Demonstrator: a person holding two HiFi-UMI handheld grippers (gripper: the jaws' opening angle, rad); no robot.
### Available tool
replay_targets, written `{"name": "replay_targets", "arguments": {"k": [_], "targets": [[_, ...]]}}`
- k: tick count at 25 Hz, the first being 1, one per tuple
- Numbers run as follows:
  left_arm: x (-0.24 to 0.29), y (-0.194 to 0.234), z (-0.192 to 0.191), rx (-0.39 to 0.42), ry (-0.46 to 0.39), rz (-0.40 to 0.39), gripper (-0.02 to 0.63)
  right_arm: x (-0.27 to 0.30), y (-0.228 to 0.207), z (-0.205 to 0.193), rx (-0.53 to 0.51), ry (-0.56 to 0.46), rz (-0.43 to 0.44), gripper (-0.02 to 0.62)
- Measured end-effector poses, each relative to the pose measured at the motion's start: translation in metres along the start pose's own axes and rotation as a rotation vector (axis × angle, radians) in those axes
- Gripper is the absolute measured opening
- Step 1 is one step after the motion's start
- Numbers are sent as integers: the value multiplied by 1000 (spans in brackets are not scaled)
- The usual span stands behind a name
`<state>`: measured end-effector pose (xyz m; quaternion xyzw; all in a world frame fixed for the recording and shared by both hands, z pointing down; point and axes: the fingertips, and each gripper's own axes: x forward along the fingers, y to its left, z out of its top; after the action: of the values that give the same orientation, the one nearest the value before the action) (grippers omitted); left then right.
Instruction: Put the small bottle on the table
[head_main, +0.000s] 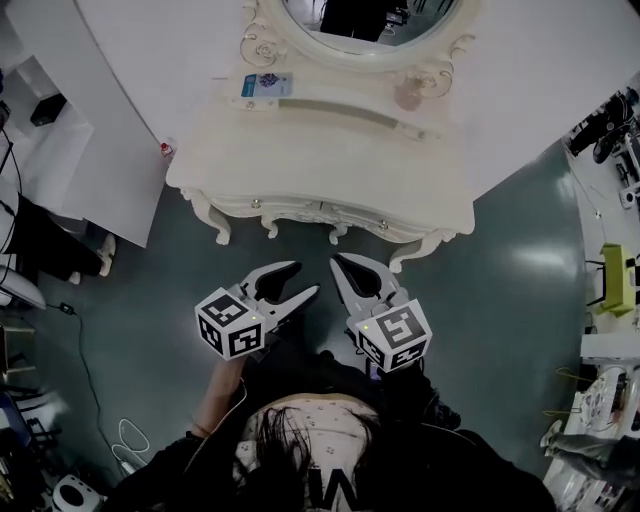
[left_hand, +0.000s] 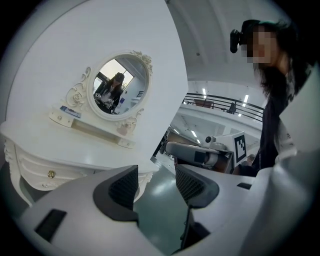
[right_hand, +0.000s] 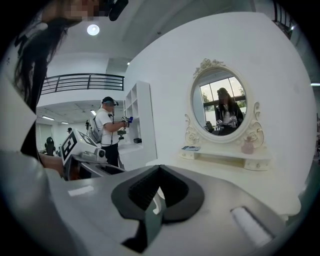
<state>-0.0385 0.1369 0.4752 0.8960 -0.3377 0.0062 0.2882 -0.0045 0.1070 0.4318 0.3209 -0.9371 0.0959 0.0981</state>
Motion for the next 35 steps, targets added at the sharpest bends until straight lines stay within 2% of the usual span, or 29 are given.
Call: {"name": "replay_targets", "arguments": {"k": [9,16,35], "targets": [[-14,-68,-56,1,0,20,235,-73,38,-34,-20,7,33,9],[-20,-104,-79,8,3,31,235,-110,53,-45,-23,9,38,9],[-27,-129,-91,37,20,37,236,-129,66,-48,-13,-12,49,9]]}}
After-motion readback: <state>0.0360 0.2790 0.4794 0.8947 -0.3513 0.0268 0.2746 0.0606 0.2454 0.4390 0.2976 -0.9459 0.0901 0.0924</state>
